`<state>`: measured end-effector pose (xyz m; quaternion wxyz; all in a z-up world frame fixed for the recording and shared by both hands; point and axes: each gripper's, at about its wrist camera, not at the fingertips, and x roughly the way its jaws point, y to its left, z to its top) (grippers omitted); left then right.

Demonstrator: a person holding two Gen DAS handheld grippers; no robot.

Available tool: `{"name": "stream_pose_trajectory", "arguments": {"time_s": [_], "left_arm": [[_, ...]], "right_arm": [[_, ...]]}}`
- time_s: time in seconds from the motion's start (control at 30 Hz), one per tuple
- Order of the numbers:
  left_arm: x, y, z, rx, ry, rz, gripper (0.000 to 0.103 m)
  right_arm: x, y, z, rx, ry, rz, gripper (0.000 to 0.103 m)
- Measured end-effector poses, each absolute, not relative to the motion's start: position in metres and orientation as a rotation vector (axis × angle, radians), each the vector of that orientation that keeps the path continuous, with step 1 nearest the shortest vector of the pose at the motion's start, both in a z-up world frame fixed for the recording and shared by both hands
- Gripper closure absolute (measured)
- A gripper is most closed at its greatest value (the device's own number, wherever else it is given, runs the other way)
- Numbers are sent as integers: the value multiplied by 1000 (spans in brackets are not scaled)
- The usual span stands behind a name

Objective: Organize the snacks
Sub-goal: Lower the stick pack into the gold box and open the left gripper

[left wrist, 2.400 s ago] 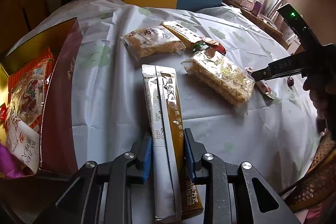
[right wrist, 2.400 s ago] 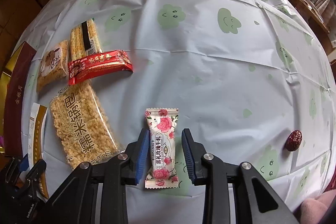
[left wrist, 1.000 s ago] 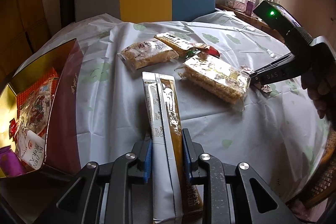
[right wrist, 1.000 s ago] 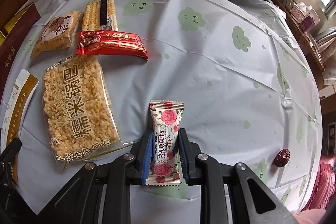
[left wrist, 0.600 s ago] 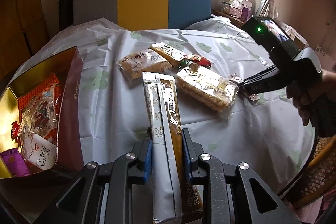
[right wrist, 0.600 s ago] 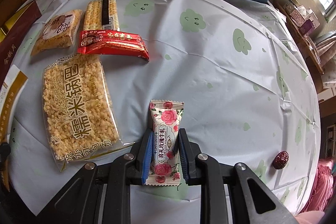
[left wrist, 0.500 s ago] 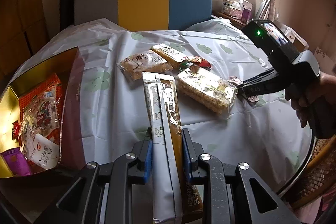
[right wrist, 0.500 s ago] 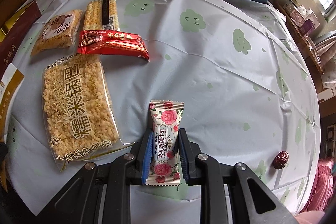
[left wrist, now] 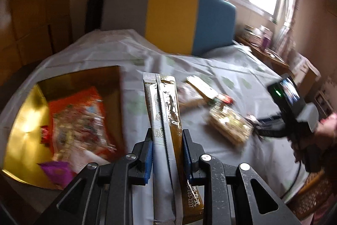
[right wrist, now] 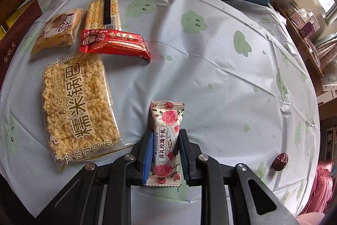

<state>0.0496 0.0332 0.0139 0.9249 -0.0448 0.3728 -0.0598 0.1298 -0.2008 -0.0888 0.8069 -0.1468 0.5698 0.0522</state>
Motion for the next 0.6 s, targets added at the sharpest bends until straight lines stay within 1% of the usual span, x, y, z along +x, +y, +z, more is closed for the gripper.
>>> {"name": "stream_pose_trajectory", "arguments": {"time_s": [0.37, 0.6], "left_arm": [[70, 148, 25, -155, 771, 165, 78], [81, 199, 3, -113, 807, 325, 78]], "right_arm": [[127, -199, -88, -326, 1212, 116, 79], [125, -195, -88, -338, 1206, 111, 79]]}}
